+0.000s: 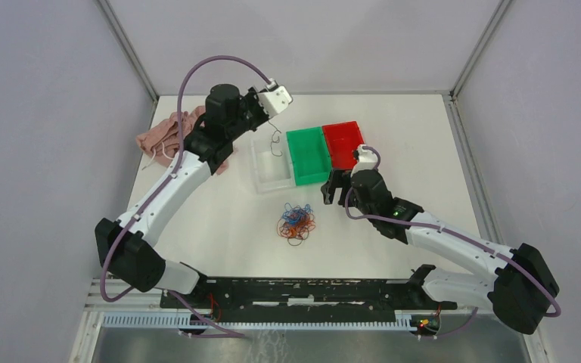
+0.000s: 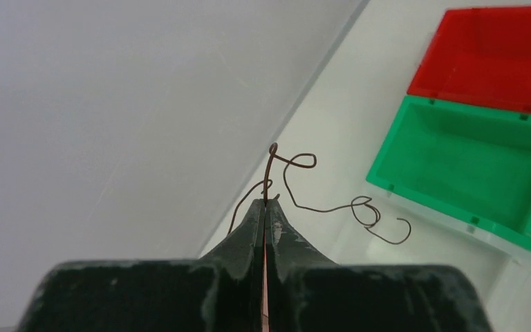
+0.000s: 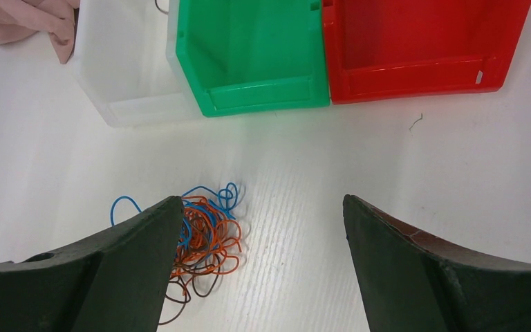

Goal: Untangle the cables

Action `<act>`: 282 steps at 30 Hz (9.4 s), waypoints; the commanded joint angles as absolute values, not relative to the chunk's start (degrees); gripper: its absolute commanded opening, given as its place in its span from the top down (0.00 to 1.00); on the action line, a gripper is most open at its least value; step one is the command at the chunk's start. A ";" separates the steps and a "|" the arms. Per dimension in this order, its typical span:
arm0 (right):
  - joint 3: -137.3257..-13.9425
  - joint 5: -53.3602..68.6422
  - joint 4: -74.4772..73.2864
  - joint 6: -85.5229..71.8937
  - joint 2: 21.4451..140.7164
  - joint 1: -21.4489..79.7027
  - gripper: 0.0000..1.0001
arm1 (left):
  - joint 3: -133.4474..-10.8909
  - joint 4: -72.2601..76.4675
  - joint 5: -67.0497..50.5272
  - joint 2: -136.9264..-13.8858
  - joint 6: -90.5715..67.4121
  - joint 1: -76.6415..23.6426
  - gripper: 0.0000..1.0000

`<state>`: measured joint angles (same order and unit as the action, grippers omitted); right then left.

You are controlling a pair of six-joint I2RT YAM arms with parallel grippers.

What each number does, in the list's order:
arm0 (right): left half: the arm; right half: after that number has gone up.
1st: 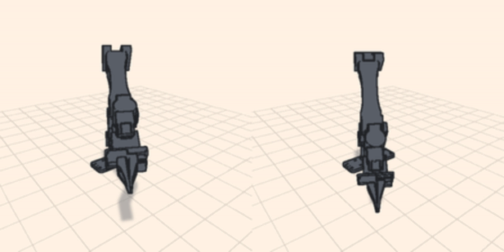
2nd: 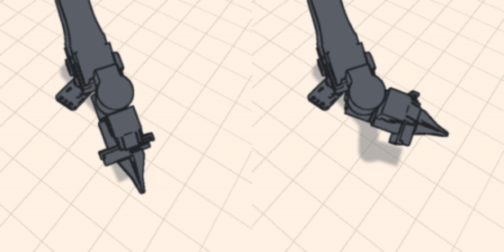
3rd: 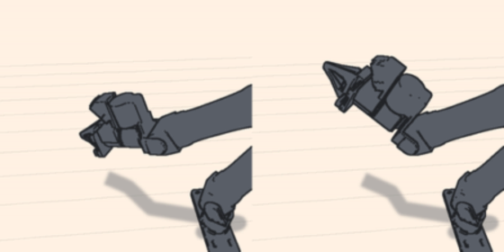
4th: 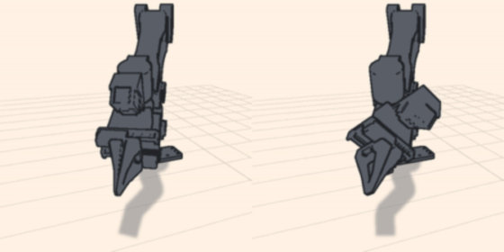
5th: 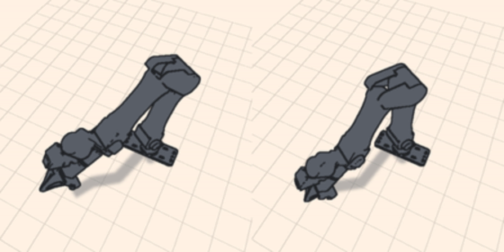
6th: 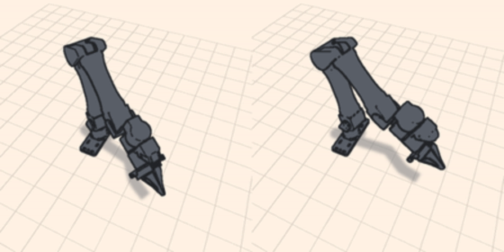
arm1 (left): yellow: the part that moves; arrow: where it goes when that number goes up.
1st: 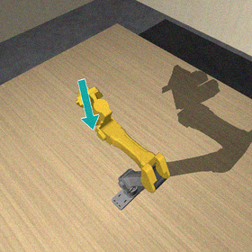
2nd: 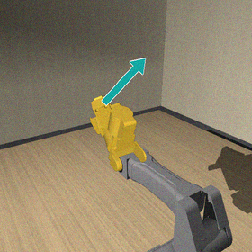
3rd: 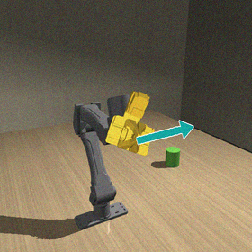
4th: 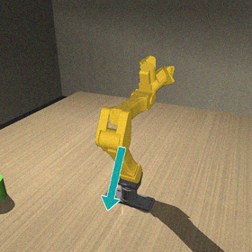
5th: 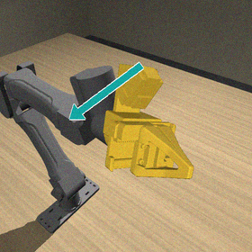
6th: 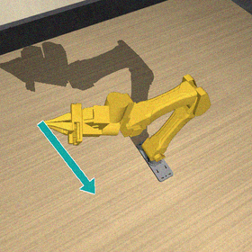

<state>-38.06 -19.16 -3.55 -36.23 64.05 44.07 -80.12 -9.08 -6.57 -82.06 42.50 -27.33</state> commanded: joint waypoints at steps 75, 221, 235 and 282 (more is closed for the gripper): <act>-67.59 -11.09 -7.82 -23.66 96.96 29.92 0.10 | -54.80 -10.56 -3.44 -87.06 23.87 -20.10 0.07; -34.27 20.91 20.03 -48.60 62.68 38.12 0.16 | -56.94 -23.31 -17.12 -60.92 62.49 -48.62 0.97; -36.22 19.42 21.03 -48.59 65.42 38.47 0.16 | -66.70 -29.02 -13.11 -66.89 37.41 -48.95 0.97; -39.79 3.70 28.82 -51.06 81.44 45.04 0.17 | -88.18 -33.18 -23.34 -72.69 19.42 -48.95 0.97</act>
<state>-39.64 6.90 25.06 -51.16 81.28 44.60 -82.43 -34.30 -20.34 -73.14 22.70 -48.64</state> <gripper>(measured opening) 0.829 0.050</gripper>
